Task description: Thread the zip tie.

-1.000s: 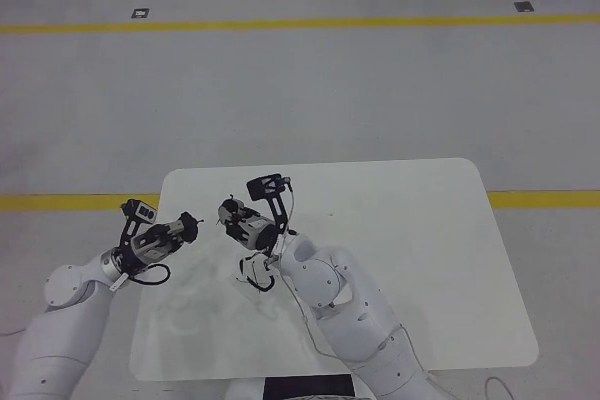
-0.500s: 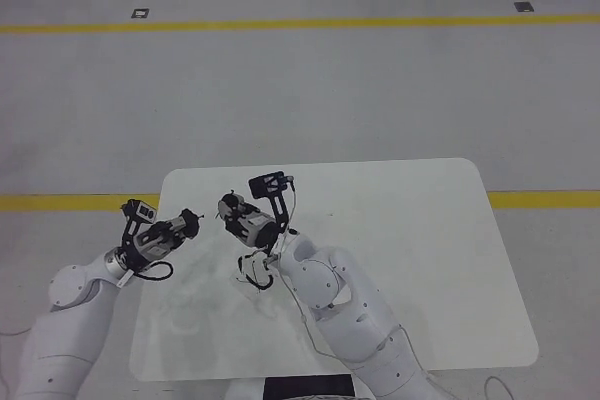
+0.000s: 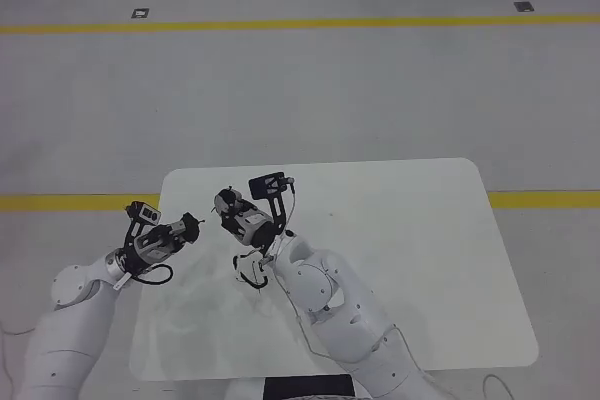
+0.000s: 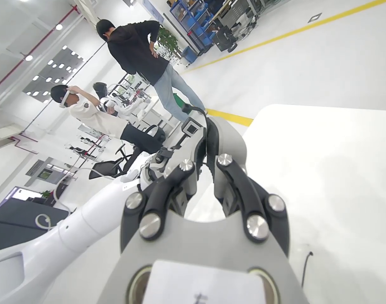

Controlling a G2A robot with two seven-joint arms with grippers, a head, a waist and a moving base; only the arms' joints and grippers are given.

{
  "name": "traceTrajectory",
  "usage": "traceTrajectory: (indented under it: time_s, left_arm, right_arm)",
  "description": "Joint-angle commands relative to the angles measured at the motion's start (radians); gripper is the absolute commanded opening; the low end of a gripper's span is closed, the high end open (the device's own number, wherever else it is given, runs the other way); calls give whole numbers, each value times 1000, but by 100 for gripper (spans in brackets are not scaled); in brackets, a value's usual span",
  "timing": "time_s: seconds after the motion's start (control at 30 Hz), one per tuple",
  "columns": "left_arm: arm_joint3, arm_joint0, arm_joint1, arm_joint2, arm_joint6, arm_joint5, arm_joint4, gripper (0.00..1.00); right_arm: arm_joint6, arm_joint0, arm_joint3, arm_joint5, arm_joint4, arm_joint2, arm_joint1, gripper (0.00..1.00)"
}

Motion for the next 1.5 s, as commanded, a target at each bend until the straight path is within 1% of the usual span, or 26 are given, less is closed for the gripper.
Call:
traceTrajectory:
  time_s: [0.0, 0.2, 0.37, 0.47, 0.77, 0.87, 1.13, 1.47]
  left_arm:
    - [0, 0, 0, 0, 0, 0, 0, 0]
    - [0, 0, 0, 0, 0, 0, 0, 0]
    - [0, 0, 0, 0, 0, 0, 0, 0]
    - [0, 0, 0, 0, 0, 0, 0, 0]
    - [0, 0, 0, 0, 0, 0, 0, 0]
    - [0, 0, 0, 0, 0, 0, 0, 0]
    - [0, 0, 0, 0, 0, 0, 0, 0]
    - [0, 0, 0, 0, 0, 0, 0, 0]
  right_arm:
    - [-14, 7, 12, 22, -35, -14, 0, 0]
    - [-45, 38, 50, 80, -42, -51, -8, 0]
    - [-60, 57, 76, 98, -38, -74, -12, 0]
    - [-56, 62, 85, 98, -30, -80, -13, 0]
    - [-56, 62, 85, 98, -30, -80, -13, 0]
    - [-61, 52, 76, 97, -42, -82, -9, 0]
    - [-43, 44, 46, 109, -57, -92, -3, 0]
    - [-29, 48, 48, 140, -56, -104, -2, 0]
